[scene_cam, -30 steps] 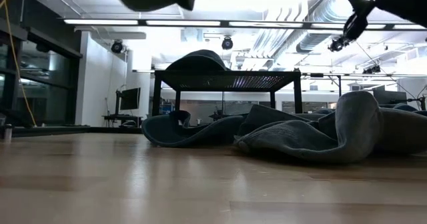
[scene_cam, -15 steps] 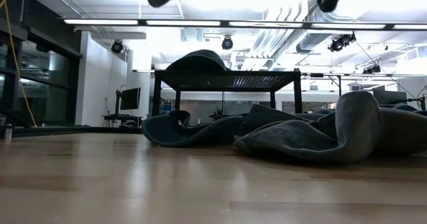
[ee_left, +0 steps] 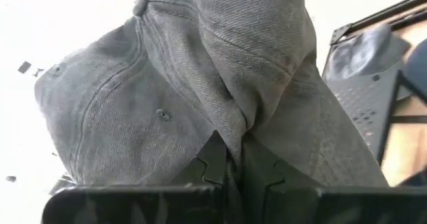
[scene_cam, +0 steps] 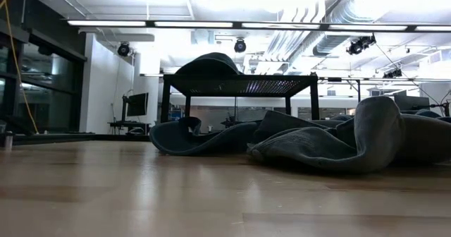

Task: Pick & Place hat
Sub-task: Put the bottom left gray cap on the shelf

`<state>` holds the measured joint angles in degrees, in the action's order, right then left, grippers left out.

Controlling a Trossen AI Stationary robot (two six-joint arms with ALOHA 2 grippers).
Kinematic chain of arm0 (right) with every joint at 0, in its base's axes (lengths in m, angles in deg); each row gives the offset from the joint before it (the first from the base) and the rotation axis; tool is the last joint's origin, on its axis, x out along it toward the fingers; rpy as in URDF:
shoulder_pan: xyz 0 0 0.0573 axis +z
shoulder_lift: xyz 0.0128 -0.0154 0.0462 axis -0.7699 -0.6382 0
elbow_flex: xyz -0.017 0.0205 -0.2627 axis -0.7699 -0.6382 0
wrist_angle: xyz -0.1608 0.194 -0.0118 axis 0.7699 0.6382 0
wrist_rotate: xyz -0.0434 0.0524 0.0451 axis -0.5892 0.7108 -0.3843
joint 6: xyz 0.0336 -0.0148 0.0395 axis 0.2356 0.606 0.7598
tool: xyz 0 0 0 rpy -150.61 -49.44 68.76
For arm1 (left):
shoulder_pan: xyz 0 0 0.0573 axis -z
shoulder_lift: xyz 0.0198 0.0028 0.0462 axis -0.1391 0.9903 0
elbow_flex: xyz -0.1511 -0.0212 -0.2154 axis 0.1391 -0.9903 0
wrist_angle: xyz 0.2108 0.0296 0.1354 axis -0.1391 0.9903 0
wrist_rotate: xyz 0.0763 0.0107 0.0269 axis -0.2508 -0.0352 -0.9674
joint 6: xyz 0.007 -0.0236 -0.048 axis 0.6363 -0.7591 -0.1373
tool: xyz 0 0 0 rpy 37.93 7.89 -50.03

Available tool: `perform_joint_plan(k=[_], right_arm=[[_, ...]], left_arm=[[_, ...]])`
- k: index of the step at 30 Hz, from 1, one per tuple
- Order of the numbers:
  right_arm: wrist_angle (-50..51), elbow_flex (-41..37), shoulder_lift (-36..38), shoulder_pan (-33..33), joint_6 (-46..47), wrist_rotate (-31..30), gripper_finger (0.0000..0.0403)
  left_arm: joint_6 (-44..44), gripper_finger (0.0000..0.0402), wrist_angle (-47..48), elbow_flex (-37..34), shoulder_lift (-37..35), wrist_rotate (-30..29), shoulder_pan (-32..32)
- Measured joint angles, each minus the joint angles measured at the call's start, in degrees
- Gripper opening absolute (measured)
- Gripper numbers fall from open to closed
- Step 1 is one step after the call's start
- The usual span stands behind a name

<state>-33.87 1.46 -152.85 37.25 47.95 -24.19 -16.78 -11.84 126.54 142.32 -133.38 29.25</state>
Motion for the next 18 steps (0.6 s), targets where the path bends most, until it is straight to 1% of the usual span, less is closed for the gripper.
perform_joint_plan(k=[4,9,11,15,18], right_arm=[[4.99,8.24,-6.12,-0.01,-1.88,-0.38,0.0161],[7.79,14.82,-12.0,-0.01,-3.08,0.22,0.0161],[8.29,16.5,-13.79,-0.01,-3.09,0.75,0.0161],[8.2,18.16,-16.31,-0.01,-2.82,3.73,0.0161],[8.1,18.33,-17.11,-0.01,-2.69,3.9,0.0161]], left_arm=[[5.22,0.0011,-1.29,0.0,0.02,-1.49,-0.66],[7.9,0.0011,-1.32,0.0,0.02,-1.54,-0.72],[8.22,0.0011,-1.27,0.0,0.02,-1.5,-0.68],[8.22,0.0011,-1.25,0.0,0.02,-2.65,-0.66],[8.22,0.0011,-1.25,0.0,0.02,-2.73,-0.68]])
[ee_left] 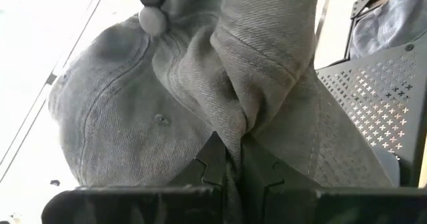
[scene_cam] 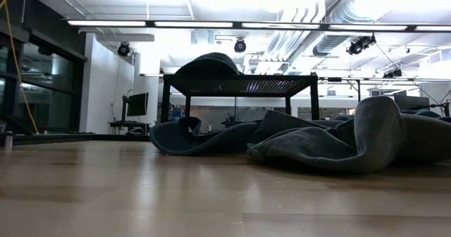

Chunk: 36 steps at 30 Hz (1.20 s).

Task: Pick & Place hat
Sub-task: Put the bottom left gray cap on the shelf

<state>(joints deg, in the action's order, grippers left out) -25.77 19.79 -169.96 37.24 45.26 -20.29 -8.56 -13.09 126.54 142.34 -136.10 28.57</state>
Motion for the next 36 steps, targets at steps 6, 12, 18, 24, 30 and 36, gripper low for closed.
perform_joint_plan(k=[6,12,18,24,30,36], right_arm=[[-2.17,-0.25,-0.15,0.0,1.13,1.29,0.0161],[-2.16,-0.26,1.43,0.0,1.12,1.87,0.0161],[-2.18,-0.31,0.94,0.02,1.14,1.92,0.0161],[-2.4,-0.31,0.23,0.13,1.06,2.12,0.0161],[-2.07,-0.31,0.22,0.1,-0.46,-1.05,0.0161],[-2.07,-0.33,0.21,-0.02,-1.68,-2.0,0.0161]], left_arm=[[0.0,0.0013,0.56,0.0,0.0,-0.14,0.0],[0.0,0.001,0.53,0.0,0.0,-1.48,0.02],[-0.05,0.001,0.39,0.0,0.02,-1.46,0.02],[-0.27,0.001,0.39,-0.02,0.02,-1.44,0.02],[-0.5,0.001,0.26,-0.02,0.02,-1.5,0.02],[-1.51,0.001,0.28,-0.02,0.02,-1.59,0.02]])
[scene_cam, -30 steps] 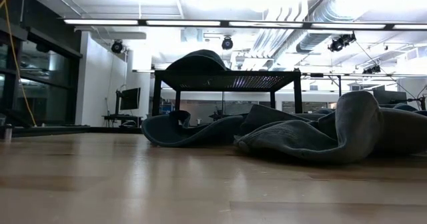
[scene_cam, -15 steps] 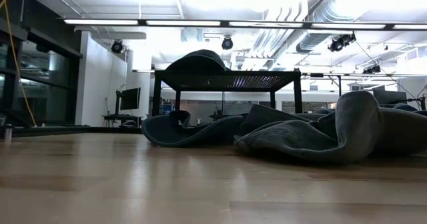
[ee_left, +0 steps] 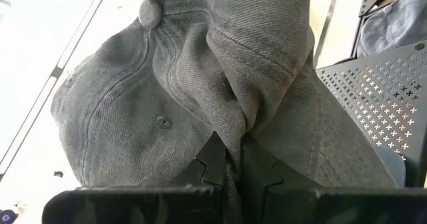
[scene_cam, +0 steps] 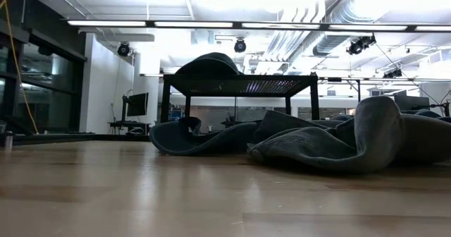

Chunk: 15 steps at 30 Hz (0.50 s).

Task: Pick & Place hat
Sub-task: Put the bottom left gray cap on the shelf

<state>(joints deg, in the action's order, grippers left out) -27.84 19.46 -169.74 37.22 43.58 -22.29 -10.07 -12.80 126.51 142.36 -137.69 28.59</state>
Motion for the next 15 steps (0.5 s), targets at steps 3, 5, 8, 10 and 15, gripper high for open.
perform_joint_plan(k=[3,5,8,10,15], right_arm=[[-0.06,0.0,-0.01,0.0,0.08,0.03,0.0161],[-0.09,0.0,-0.02,0.03,0.09,0.14,0.0161],[-0.6,0.0,-0.37,0.54,-0.03,0.03,0.0161],[-1.66,0.0,-0.54,0.66,0.05,0.06,0.0161],[-3.54,-0.02,-1.81,0.79,0.2,1.17,0.0161]], left_arm=[[-0.02,0.001,0.0,0.0,0.0,0.02,0.0],[-0.02,0.001,-0.02,0.0,0.0,0.02,0.0],[-0.04,0.001,-0.07,0.0,0.0,0.02,0.0],[-0.05,0.001,-0.08,0.0,0.0,0.03,0.0],[-0.16,0.001,-0.21,0.0,0.0,0.03,0.0]])
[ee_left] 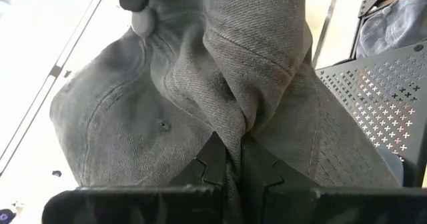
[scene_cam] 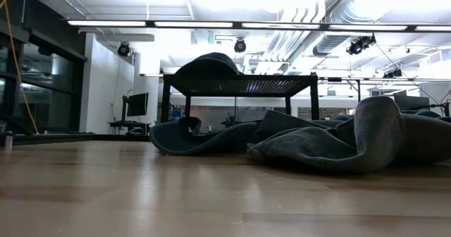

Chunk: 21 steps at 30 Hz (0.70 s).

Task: Pick & Place hat
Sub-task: Put the bottom left gray cap on the shelf

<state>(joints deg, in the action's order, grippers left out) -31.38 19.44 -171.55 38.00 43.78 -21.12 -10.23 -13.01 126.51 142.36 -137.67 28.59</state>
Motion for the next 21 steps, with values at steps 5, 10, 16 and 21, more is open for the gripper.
perform_joint_plan(k=[5,10,16,21], right_arm=[[0.28,0.0,-0.18,-0.02,0.17,-0.99,0.0161],[0.28,-0.02,-0.18,-0.02,1.19,-1.14,0.0142],[0.43,-0.02,-0.17,0.0,1.29,-1.21,0.0068],[0.44,0.0,-0.17,0.0,1.19,-1.54,0.0018]], left_arm=[[-0.12,0.001,-0.05,0.0,0.0,-0.07,0.0],[-0.26,0.001,-0.08,0.0,0.0,-0.07,0.0],[-0.93,0.001,-0.1,0.0,0.0,-0.09,0.0],[-0.94,0.001,-0.1,0.0,0.0,-0.2,0.0]])
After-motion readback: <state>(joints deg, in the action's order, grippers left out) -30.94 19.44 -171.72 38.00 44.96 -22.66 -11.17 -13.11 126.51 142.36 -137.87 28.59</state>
